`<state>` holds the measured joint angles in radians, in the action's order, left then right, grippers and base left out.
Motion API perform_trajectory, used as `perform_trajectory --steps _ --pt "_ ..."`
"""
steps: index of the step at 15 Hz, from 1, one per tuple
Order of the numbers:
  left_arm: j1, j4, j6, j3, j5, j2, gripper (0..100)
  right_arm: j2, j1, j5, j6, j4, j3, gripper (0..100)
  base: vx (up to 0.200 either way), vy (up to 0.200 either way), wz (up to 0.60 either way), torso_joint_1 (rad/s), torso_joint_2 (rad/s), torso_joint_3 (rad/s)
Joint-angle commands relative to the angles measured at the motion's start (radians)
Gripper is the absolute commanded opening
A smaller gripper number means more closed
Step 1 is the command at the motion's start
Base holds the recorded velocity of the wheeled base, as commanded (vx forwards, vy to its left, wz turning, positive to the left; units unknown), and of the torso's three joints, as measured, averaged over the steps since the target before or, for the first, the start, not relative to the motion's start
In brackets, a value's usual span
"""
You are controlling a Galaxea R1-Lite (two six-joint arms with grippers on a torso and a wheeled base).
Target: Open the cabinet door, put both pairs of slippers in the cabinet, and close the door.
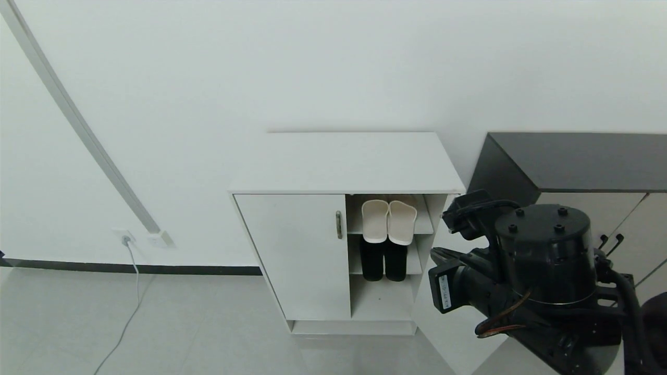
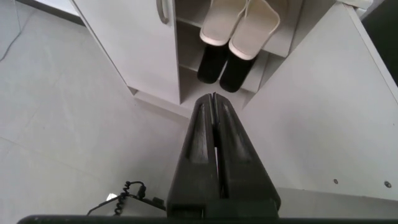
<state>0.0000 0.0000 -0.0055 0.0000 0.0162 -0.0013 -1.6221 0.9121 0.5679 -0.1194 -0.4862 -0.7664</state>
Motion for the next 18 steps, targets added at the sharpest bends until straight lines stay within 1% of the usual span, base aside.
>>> perform_trajectory --steps 1,2,8,17,18 --pt "0.000 0.000 -0.001 0.000 -0.001 0.001 0 -0.004 0.001 0.001 0.004 0.000 0.004 0 0.000 0.000 0.00 0.000 0.00 0.000" --pt "0.000 0.000 -0.001 0.000 -0.001 0.001 0 -0.004 0.001 -0.002 0.004 0.000 0.006 0 0.000 0.000 0.00 0.000 0.00 0.000" --pt "0.000 0.000 -0.001 0.000 0.001 0.001 0 -0.001 0.001 -0.013 0.004 -0.002 0.009 0 0.000 0.000 -0.60 0.006 0.00 0.001" --pt "0.000 0.000 -0.001 0.000 0.001 0.001 0 -0.005 -0.024 -0.013 0.007 -0.015 0.006 0 0.000 0.000 0.00 0.000 0.00 0.000" --pt "0.000 0.000 -0.001 0.000 0.001 0.001 0 -0.007 -0.024 -0.013 0.007 -0.015 0.006 0 -0.200 0.000 0.00 0.002 0.00 0.002"
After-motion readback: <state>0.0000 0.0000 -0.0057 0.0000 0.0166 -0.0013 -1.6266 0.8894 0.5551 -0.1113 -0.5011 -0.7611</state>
